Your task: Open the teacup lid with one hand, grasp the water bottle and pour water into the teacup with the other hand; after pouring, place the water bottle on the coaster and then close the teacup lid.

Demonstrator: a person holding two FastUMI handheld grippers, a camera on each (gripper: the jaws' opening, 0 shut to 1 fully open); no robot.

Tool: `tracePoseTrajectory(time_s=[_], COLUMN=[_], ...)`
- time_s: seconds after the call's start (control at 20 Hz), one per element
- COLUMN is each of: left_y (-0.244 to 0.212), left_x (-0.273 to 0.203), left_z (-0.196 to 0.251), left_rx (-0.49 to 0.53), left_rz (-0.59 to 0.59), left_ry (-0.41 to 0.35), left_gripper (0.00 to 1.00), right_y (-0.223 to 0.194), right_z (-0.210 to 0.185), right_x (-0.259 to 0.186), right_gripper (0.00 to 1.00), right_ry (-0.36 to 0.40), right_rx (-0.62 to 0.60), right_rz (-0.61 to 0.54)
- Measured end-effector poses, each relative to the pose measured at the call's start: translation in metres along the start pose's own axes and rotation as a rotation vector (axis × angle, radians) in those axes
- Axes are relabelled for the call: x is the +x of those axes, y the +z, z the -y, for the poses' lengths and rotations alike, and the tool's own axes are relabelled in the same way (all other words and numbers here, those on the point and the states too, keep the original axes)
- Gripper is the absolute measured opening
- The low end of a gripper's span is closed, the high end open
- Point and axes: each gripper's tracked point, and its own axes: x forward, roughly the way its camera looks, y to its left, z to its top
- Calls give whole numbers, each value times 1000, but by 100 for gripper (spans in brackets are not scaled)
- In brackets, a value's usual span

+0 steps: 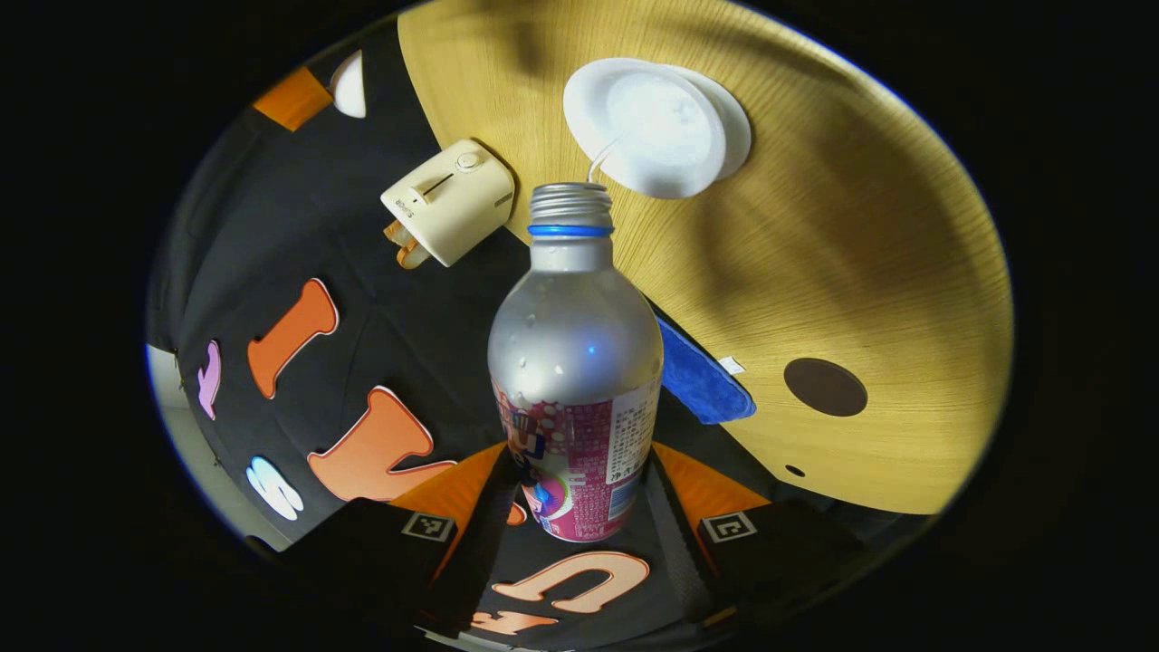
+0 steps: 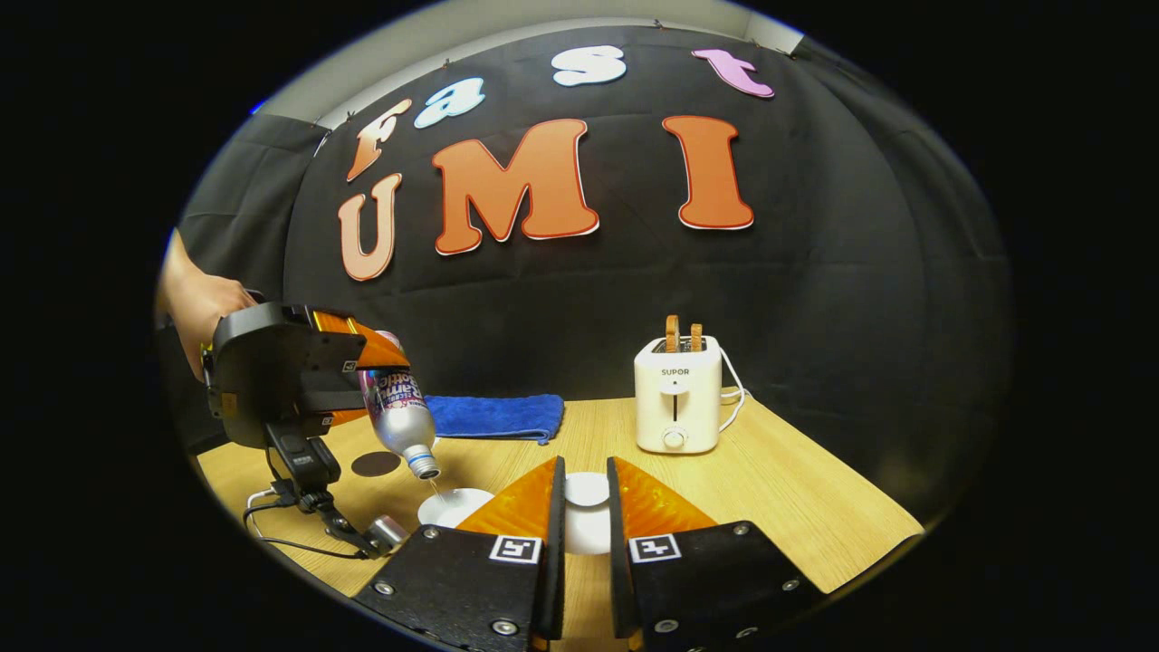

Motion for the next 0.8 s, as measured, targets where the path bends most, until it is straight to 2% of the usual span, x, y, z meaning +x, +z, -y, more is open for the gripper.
tracePoseTrajectory(time_s=[0.15,0.45,0.6,0.8], left_y=[0,-4,-6,-27], left_x=[1,1,-3,-12], left_z=[2,10,7,14], left_rx=[-19,-153,-295,-582], left_rz=[1,10,35,35], left_ry=[0,20,51,104], left_gripper=[84,84,84,84], right_y=[1,2,5,13], right_z=[-3,-13,-14,-26], right_x=[-1,2,0,5], right_gripper=[21,21,21,21], right_ry=[6,11,9,13], right_rx=[4,-2,-6,-3], right_rz=[-2,-6,-2,0])
